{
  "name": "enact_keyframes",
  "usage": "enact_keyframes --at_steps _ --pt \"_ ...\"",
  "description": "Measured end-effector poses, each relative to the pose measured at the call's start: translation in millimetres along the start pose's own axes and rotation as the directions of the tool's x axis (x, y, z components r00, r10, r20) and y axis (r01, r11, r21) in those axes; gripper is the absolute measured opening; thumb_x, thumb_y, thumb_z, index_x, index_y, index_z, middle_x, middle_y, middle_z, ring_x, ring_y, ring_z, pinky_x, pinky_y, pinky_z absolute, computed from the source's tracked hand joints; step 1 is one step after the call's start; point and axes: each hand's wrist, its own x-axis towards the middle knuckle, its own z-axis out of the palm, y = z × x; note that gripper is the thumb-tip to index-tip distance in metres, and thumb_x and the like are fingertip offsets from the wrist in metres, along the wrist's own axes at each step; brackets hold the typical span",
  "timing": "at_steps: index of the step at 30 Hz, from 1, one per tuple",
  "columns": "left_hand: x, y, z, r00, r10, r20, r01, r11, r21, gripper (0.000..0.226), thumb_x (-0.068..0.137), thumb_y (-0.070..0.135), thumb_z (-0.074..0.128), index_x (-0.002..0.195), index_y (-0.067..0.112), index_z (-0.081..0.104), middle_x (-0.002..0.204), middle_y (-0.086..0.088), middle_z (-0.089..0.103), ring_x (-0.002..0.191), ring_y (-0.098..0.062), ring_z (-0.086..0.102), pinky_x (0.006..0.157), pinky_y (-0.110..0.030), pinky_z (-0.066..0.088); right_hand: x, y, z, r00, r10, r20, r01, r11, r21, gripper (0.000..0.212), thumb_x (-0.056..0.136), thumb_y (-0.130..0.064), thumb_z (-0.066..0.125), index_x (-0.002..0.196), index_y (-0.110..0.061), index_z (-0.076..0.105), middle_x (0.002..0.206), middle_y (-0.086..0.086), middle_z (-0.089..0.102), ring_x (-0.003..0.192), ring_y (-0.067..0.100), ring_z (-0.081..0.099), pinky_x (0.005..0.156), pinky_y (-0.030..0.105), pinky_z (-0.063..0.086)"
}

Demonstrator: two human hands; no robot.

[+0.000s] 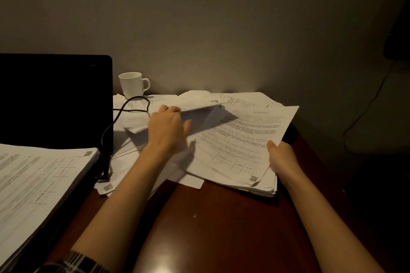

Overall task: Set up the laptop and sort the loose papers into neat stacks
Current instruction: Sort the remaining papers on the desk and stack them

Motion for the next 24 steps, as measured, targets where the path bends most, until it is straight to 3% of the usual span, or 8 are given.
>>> enact_keyframes --at_steps 4,8,11,14,16,18,22,24 --pt "-22 40 -18 0.975 0.223 -0.026 -0.224 0.969 -0.107 0.031 0.092 0.017 0.051 0.121 0.012 0.060 0.135 0.001 0.054 0.113 -0.020 0.048 0.078 -0.035 0.051 -7 -1 0 0.998 -0.053 0.030 0.051 0.998 0.039 0.034 0.103 -0.018 0.036 0.133 -0.009 0.050 0.127 0.008 0.058 0.107 0.026 0.058 0.078 0.031 0.046" --pt "-40 59 -25 0.871 0.466 0.155 -0.448 0.883 -0.138 0.070 0.090 0.012 0.057 0.150 0.025 0.024 0.159 0.001 0.016 0.136 -0.020 0.033 0.101 -0.034 0.043 -12 -2 0 0.996 -0.074 0.046 0.068 0.990 0.126 0.031 0.103 -0.018 0.036 0.128 -0.010 0.053 0.116 0.006 0.060 0.096 0.021 0.057 0.073 0.029 0.049" --pt "-44 61 -28 0.795 0.538 0.280 -0.498 0.842 -0.207 0.080 0.094 0.024 0.055 0.149 0.043 0.000 0.161 -0.004 -0.005 0.130 -0.022 0.043 0.094 -0.029 0.046 -14 -3 1 0.996 -0.083 0.031 0.079 0.990 0.121 0.033 0.103 -0.018 0.035 0.131 -0.011 0.051 0.124 0.008 0.059 0.103 0.024 0.057 0.083 0.034 0.047" --pt "-40 53 -22 0.884 0.413 0.219 -0.391 0.910 -0.139 0.070 0.095 0.049 0.039 0.150 0.039 -0.004 0.154 -0.011 0.030 0.105 -0.023 0.060 0.076 -0.030 0.049 -15 -4 0 0.998 -0.054 0.043 0.047 0.989 0.144 0.033 0.103 -0.018 0.036 0.130 -0.010 0.052 0.112 0.004 0.060 0.093 0.020 0.057 0.068 0.026 0.048" --pt "-37 47 -13 0.931 0.342 0.129 -0.336 0.940 -0.063 0.067 0.095 0.041 0.043 0.151 0.033 0.006 0.129 -0.003 0.060 0.099 -0.022 0.063 0.076 -0.031 0.051 -15 -4 -1 0.998 -0.039 0.044 0.032 0.990 0.140 0.032 0.103 -0.020 0.035 0.128 -0.010 0.053 0.107 0.003 0.060 0.089 0.019 0.058 0.063 0.024 0.047" --pt "-39 48 -6 0.953 0.298 0.060 -0.283 0.942 -0.183 0.067 0.094 0.029 0.050 0.150 0.031 0.014 0.122 -0.001 0.065 0.102 -0.025 0.064 0.082 -0.036 0.053 -14 -4 0 0.999 -0.035 0.033 0.031 0.994 0.109 0.032 0.103 -0.022 0.035 0.125 -0.009 0.055 0.113 0.008 0.062 0.091 0.022 0.059 0.069 0.030 0.049" --pt "-51 68 -1 0.940 0.327 -0.096 -0.319 0.748 -0.582 0.069 0.089 0.017 0.065 0.148 0.020 0.030 0.116 -0.008 0.068 0.101 -0.029 0.066 0.089 -0.032 0.051 -14 -10 -1 0.999 0.034 0.028 -0.036 0.993 0.109 0.043 0.102 -0.037 0.034 0.108 -0.004 0.061 0.113 0.018 0.064 0.100 0.033 0.062 0.086 0.043 0.050" --pt "-61 79 0 0.907 0.381 -0.177 -0.396 0.633 -0.665 0.065 0.086 0.021 0.066 0.143 0.014 0.038 0.108 -0.010 0.071 0.095 -0.025 0.068 0.084 -0.022 0.048 -15 -12 -3 0.998 0.030 0.062 -0.041 0.980 0.196 0.038 0.099 -0.043 0.040 0.106 -0.013 0.063 0.104 0.006 0.066 0.094 0.023 0.063 0.077 0.035 0.050"
